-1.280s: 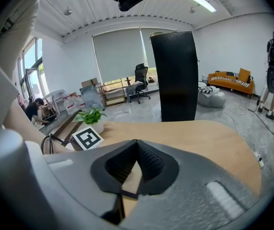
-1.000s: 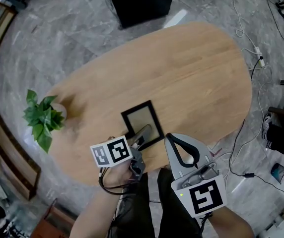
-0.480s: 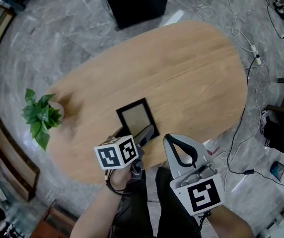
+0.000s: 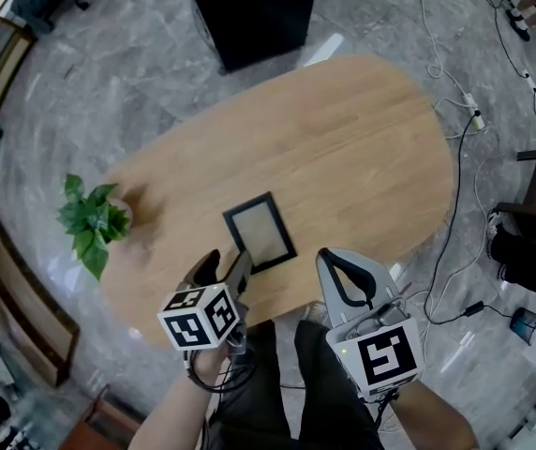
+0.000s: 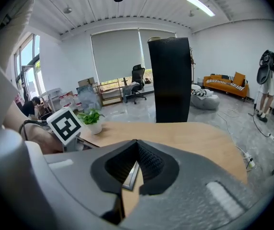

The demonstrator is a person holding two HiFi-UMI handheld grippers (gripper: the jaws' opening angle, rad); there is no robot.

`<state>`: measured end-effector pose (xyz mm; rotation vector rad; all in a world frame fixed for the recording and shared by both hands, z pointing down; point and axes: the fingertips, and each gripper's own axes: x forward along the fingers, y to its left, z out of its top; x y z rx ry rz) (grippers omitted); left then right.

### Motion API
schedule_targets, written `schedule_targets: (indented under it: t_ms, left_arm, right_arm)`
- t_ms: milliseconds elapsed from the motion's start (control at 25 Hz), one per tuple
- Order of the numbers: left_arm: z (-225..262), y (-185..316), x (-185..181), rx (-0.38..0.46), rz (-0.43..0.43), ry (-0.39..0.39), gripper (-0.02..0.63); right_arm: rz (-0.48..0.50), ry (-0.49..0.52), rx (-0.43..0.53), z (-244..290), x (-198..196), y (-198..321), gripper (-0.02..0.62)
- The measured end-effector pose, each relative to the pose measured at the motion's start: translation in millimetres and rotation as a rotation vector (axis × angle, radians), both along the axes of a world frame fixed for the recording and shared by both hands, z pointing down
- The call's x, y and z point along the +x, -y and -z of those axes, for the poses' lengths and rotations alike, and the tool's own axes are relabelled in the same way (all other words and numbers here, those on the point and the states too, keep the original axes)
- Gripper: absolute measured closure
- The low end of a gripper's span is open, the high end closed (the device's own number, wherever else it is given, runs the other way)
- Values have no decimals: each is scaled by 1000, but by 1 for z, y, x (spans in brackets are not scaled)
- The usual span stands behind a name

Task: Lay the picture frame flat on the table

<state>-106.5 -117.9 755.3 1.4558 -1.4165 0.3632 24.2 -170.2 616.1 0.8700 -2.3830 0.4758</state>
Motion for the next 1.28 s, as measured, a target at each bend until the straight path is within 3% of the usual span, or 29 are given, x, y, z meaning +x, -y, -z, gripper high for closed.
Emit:
schedule_targets:
  t_ms: [80, 240, 480, 920, 1280]
  left_arm:
    - [23, 1, -5, 40, 1, 3, 369]
    - [73, 10, -14, 135, -45, 82, 467]
    - [159, 22, -22, 294, -105, 183, 555]
    - [330, 26, -16, 570, -166, 227, 586]
    - [443, 12, -16, 765, -233, 405, 586]
  right_arm:
    - [-4, 0, 17, 13, -1, 2, 592]
    - [-10, 12, 61, 47, -6, 6, 594]
    - [-17, 36, 157, 113, -10, 9, 594]
    - [-42, 84, 341, 261, 11, -2, 594]
    - [-70, 138, 483, 369, 23, -27, 594]
